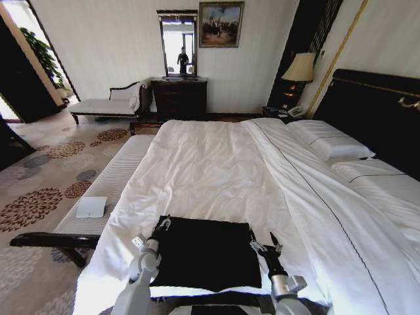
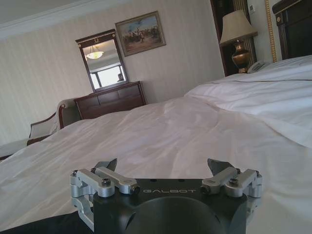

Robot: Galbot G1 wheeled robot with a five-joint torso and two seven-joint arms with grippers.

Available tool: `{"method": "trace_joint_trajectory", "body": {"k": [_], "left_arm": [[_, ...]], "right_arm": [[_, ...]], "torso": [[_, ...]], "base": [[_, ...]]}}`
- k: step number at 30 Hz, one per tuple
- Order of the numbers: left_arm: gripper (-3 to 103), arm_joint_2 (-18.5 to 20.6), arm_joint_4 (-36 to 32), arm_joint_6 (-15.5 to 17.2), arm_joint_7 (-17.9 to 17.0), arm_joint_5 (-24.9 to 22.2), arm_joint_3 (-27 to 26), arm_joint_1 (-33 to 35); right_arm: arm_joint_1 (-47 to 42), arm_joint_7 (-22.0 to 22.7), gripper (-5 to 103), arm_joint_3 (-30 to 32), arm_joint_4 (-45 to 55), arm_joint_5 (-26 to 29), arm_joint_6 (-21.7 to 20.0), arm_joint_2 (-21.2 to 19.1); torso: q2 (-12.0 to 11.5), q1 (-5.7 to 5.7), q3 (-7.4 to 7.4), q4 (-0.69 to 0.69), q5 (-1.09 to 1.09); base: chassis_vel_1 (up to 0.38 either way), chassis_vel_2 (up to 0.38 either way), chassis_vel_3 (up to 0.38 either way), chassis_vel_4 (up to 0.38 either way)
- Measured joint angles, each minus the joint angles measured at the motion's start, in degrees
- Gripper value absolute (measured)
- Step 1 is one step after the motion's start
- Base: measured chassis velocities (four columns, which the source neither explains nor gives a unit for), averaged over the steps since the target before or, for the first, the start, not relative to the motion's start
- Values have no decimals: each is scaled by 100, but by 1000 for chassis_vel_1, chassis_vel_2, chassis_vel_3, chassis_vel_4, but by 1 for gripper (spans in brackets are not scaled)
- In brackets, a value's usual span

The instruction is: Fold the clothes on the bed.

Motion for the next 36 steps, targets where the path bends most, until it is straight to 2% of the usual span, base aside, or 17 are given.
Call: {"method": "trace_joint_trajectory", "body": {"k": [1,3,4,6,7,8,10,13,19,21,23,25,28,29,30,34,36], "left_arm": [[50,6,-13,-1,0,0,-7,9],[39,19,-56,-3,1,-1,-19,37],[39,19,-56,-3,1,-1,-19,37],[28,39,-113,-4,1,-8,-37,71],[28,48,-129,-5,1,-11,-45,83],[18,62,-143,-8,-1,-13,-60,96],[18,67,-149,-12,-3,-14,-72,101],[3,80,-195,-15,-5,-35,-109,126],[0,100,-264,-20,-5,-106,-201,149],[0,115,-272,-24,-5,-142,-256,160],[0,132,-282,-37,-5,-157,-314,188],[0,137,-289,-41,-4,-161,-328,199],[0,163,-318,-48,-4,-164,-343,247],[0,166,-332,-50,-4,-164,-346,261],[0,166,-332,-50,-4,-164,-346,261],[0,170,-393,-57,-7,-166,-350,307],[0,172,-408,-59,-7,-165,-347,317]], "right_arm": [[2,4,100,-2,0,-1,-1,5],[14,17,100,-3,-1,-2,-3,12],[14,17,100,-3,-1,-2,-3,12],[38,42,100,-3,-22,-3,-4,20],[48,58,100,-3,-34,-3,-4,25],[66,86,100,-3,-51,-4,-9,37],[80,104,100,-2,-61,-3,-14,43],[157,163,100,14,-133,9,-29,55],[470,145,100,42,-289,439,-155,20],[704,-70,100,49,-395,931,-269,-51],[1033,-532,100,43,-610,1600,-462,-162],[1112,-691,100,33,-676,1775,-521,-195],[1443,-1470,100,-13,-1038,2296,-780,-308],[1531,-1725,100,-25,-1185,2376,-840,-323],[1531,-1725,100,-25,-1185,2376,-840,-323],[1766,-2516,100,-85,-1713,2507,-1089,-338],[1809,-2605,100,-109,-1841,2507,-1131,-328]], "torso": [[0,0,0,0,0],[0,0,0,0,0],[0,0,0,0,0],[0,0,0,0,0],[0,0,0,0,0],[0,0,0,0,0],[0,0,0,0,0],[0,0,0,-1,0],[0,-1,0,-1,0],[1,0,0,0,-1],[1,0,0,1,-1],[1,0,0,1,-1],[0,0,0,1,0],[0,0,0,1,0],[0,0,0,1,0],[1,0,0,0,0],[0,0,0,0,0]], "base": [[0,0,0,0],[0,0,0,0],[0,0,0,0],[0,0,0,0],[0,0,0,0],[0,0,0,0],[0,0,0,0],[0,0,0,0],[0,0,0,0],[0,0,0,0],[0,0,0,0],[0,0,0,0],[0,0,0,0],[0,0,0,0],[0,0,0,0],[0,0,0,0],[0,0,0,0]]}}
